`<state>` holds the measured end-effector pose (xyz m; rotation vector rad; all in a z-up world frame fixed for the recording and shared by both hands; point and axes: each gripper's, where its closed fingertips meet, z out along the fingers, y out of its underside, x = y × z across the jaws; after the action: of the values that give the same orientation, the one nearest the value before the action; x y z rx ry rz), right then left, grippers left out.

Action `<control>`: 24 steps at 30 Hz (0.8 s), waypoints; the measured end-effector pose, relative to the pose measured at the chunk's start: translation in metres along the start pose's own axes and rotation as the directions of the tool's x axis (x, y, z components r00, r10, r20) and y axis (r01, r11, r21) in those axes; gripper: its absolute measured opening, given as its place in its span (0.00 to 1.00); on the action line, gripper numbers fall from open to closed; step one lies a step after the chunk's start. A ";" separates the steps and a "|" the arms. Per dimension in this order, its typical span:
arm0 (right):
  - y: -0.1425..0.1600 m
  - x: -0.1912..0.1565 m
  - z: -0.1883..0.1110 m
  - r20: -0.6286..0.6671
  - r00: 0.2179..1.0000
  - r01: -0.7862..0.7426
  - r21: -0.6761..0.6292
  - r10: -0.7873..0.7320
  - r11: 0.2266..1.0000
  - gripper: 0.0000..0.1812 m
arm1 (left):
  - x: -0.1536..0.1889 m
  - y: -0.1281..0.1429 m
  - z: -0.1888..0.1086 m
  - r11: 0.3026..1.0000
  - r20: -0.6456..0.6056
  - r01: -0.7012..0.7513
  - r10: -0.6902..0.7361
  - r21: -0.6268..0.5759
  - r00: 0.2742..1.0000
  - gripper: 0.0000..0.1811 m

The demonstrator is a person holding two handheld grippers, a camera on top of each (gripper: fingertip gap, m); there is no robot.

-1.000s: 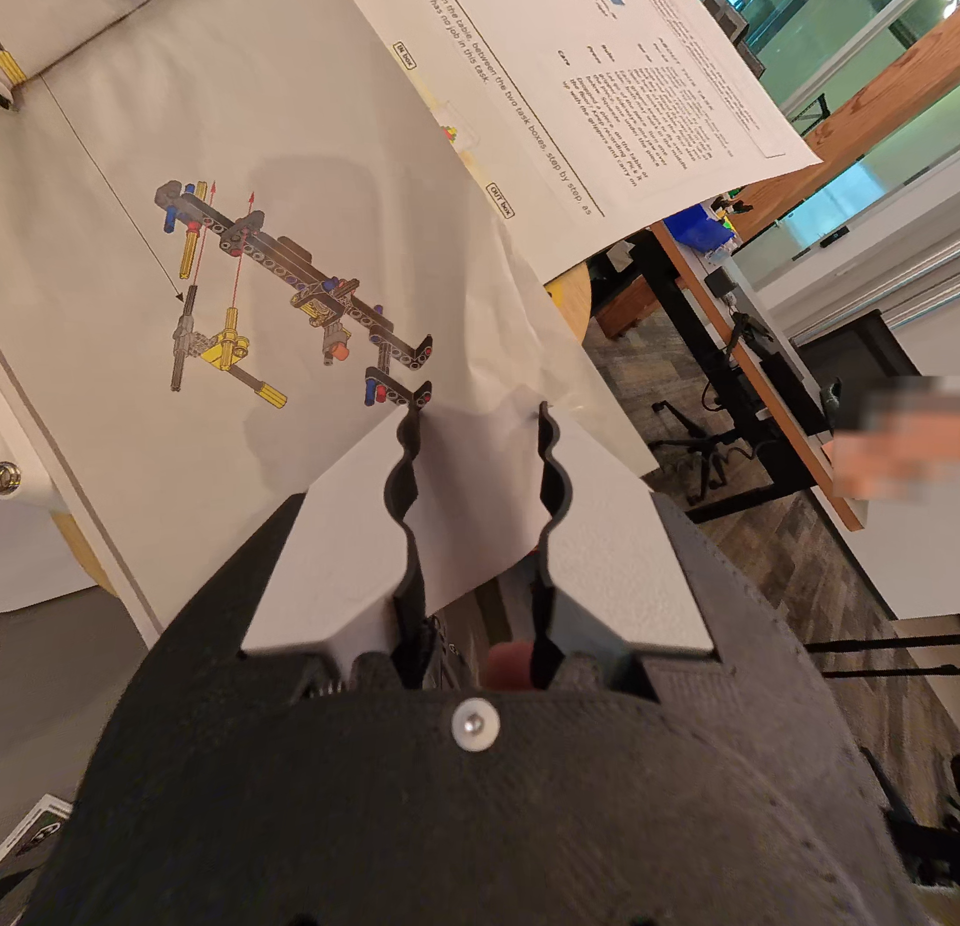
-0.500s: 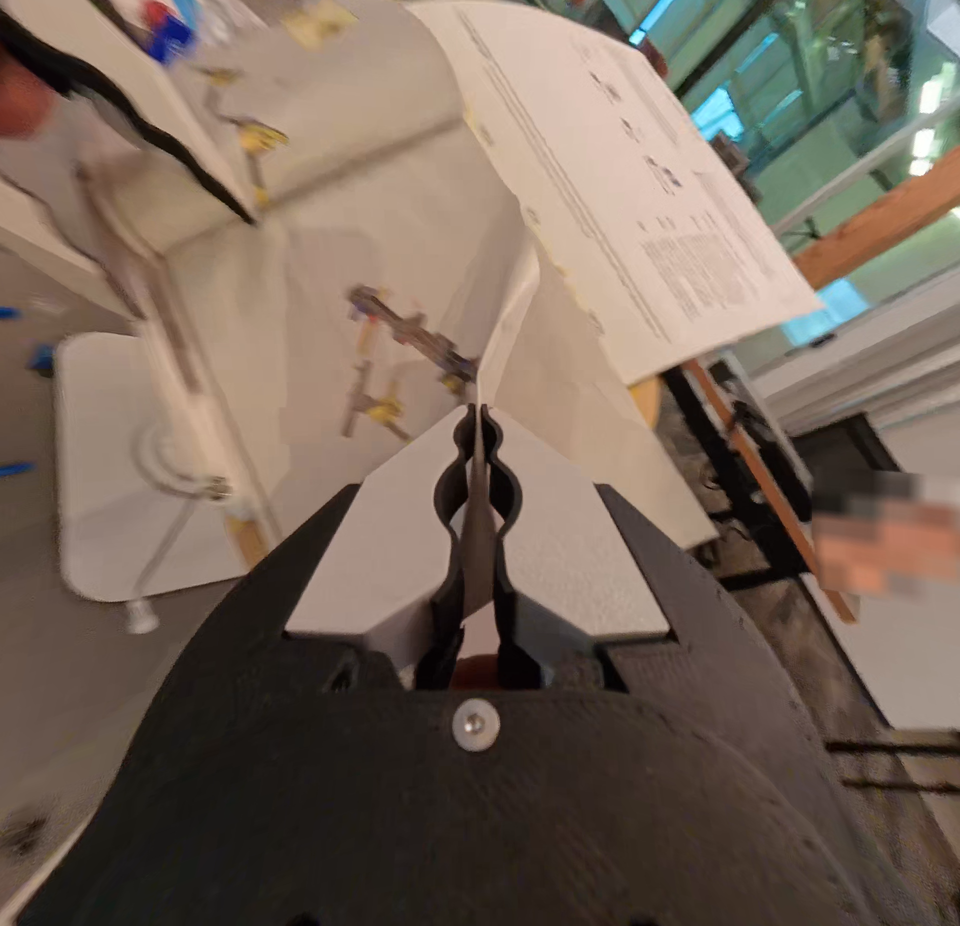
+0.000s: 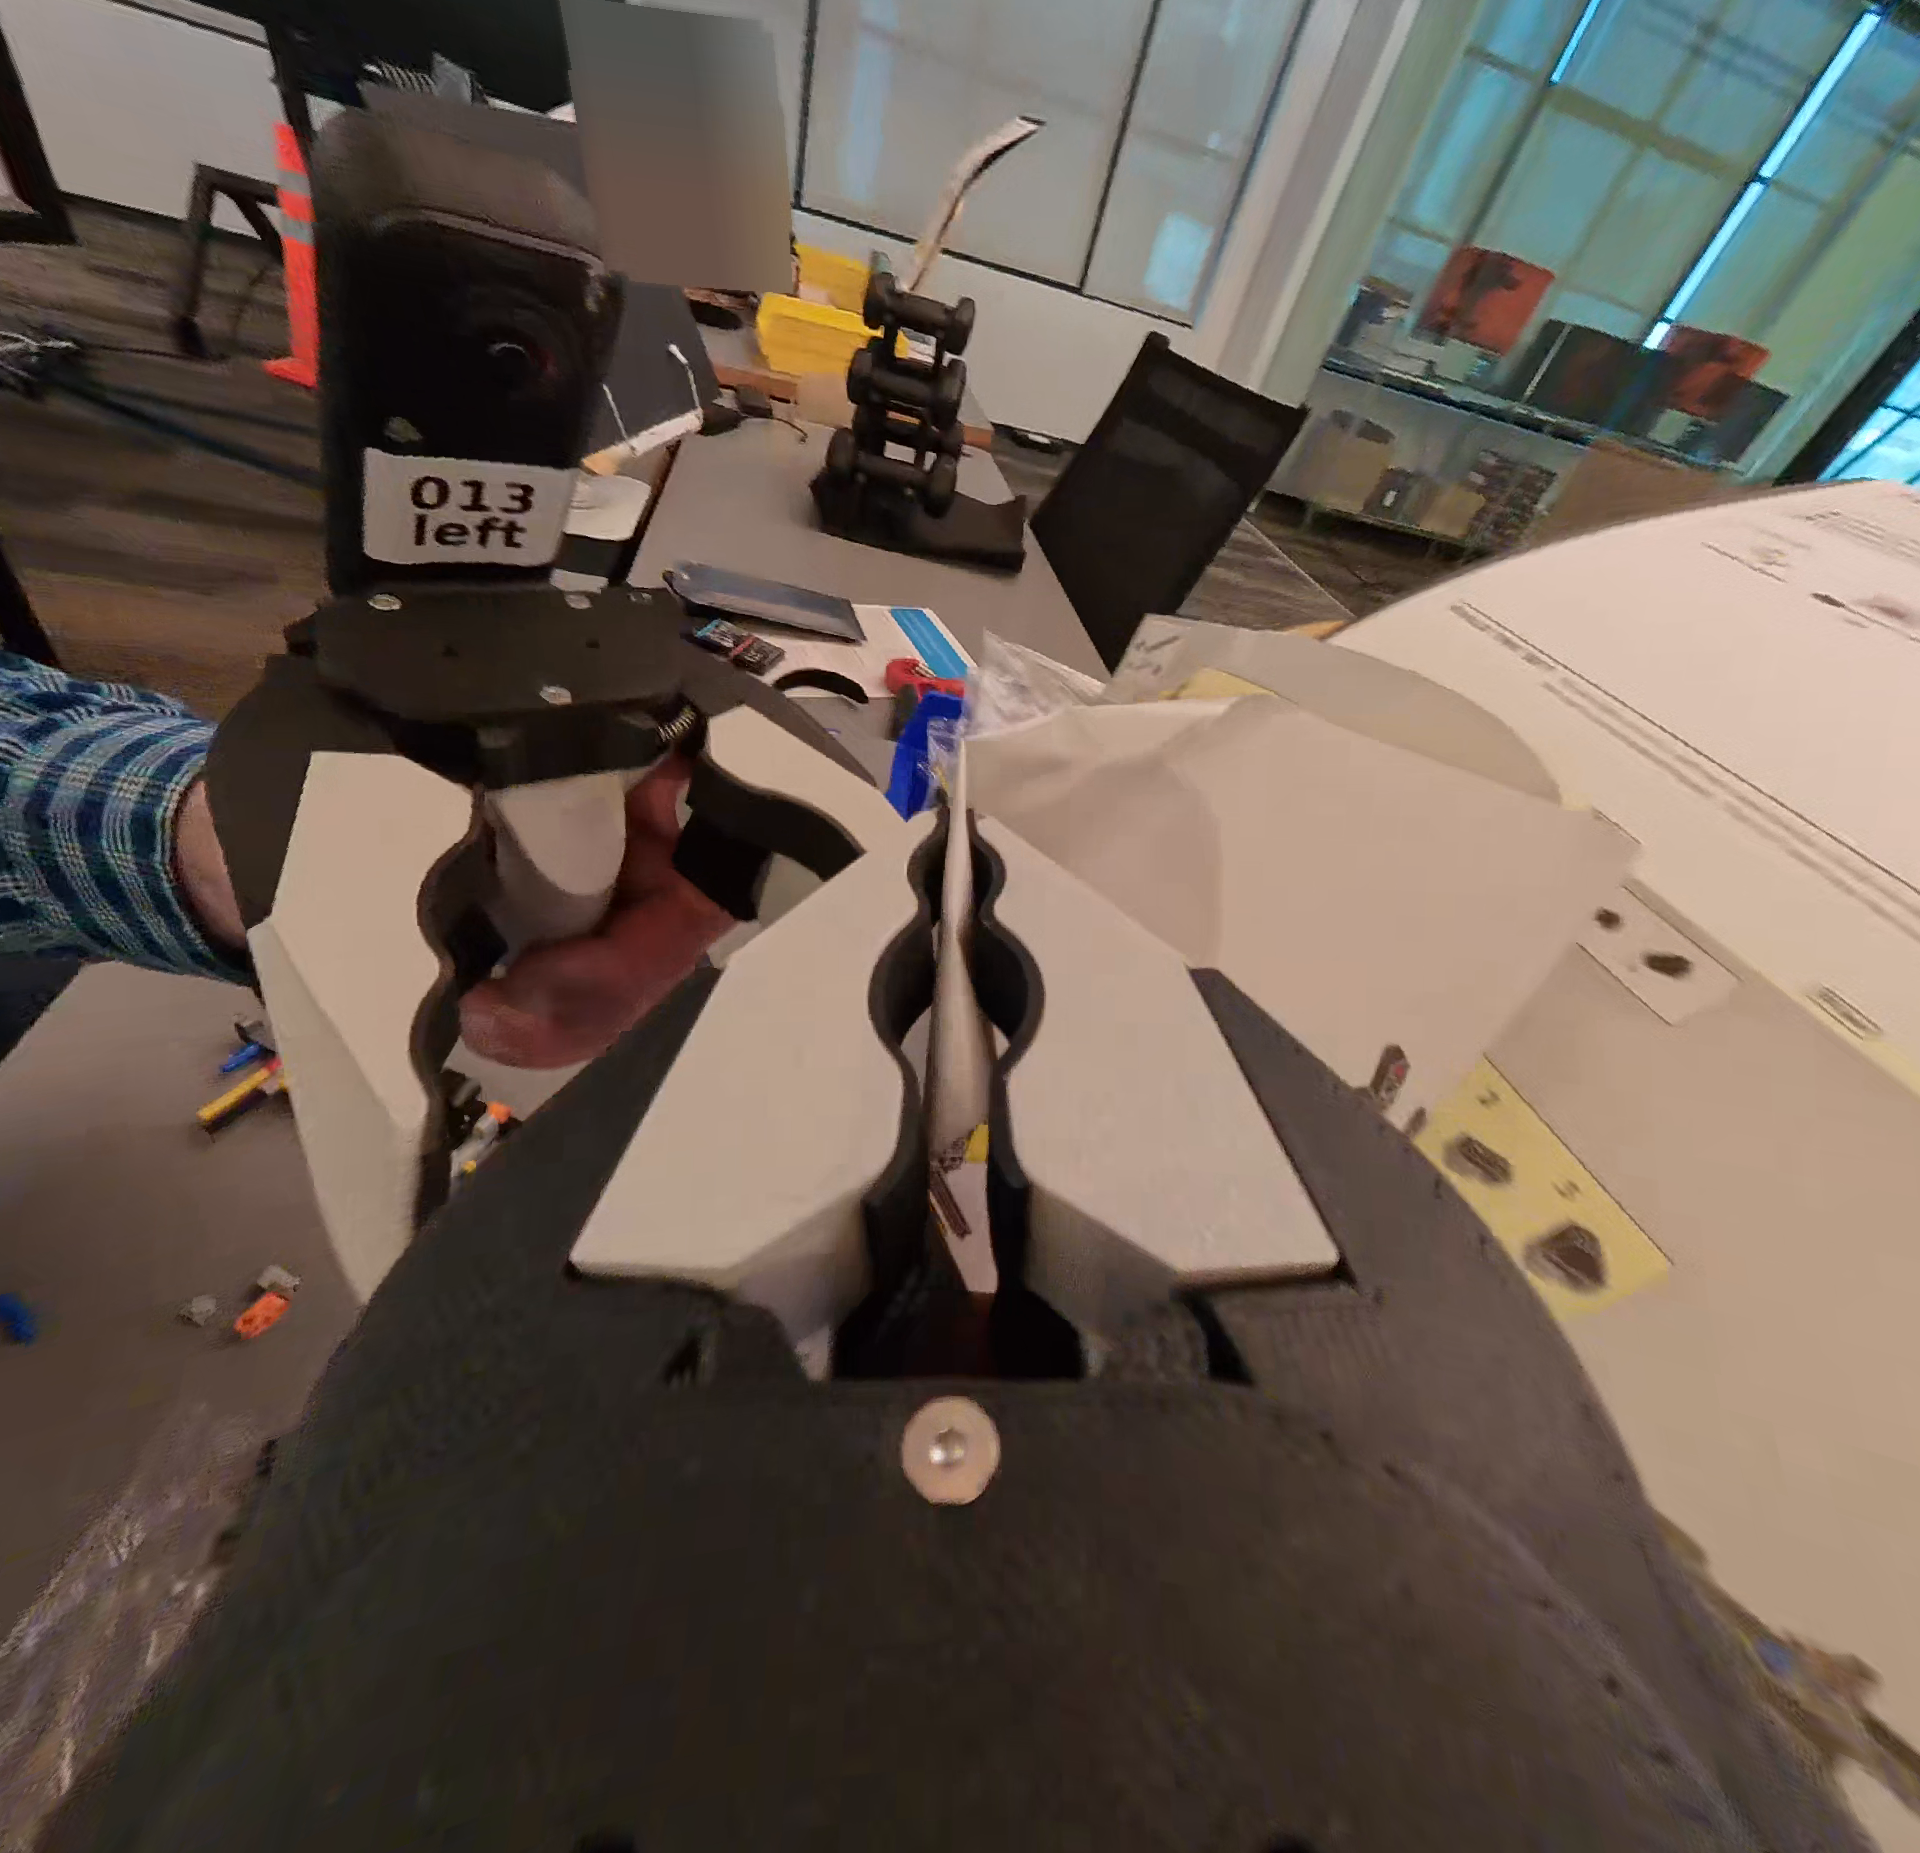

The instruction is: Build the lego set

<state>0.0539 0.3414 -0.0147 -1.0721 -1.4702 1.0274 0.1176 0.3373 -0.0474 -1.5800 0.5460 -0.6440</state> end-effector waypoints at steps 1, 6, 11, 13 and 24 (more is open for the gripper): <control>-0.002 -0.003 0.005 0.023 1.000 -0.021 0.014 0.021 1.000 0.00 | 0.000 0.000 -0.001 1.000 0.003 0.005 -0.005 0.003 1.000 0.60; -0.017 -0.012 0.024 0.085 0.989 -0.132 0.076 0.125 0.988 0.05 | -0.011 0.009 -0.001 0.996 0.111 -0.067 0.074 -0.067 0.991 0.56; -0.034 -0.028 0.031 0.212 0.957 -0.224 0.112 0.197 0.968 0.23 | -0.013 0.008 -0.014 1.000 0.072 -0.020 0.021 -0.013 0.997 0.28; -0.041 -0.029 0.030 0.280 0.923 -0.310 0.140 0.262 0.941 0.31 | -0.011 0.008 -0.021 1.000 0.017 0.029 -0.029 0.009 0.999 0.19; -0.045 -0.008 0.011 0.195 0.943 -0.311 0.222 0.270 0.924 0.36 | -0.035 -0.006 -0.080 0.963 -0.115 0.215 -0.198 0.163 0.973 0.00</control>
<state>0.0388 0.3217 0.0255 -1.0619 -1.2846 1.5007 0.0372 0.3041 -0.0398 -1.4559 0.3875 -0.9074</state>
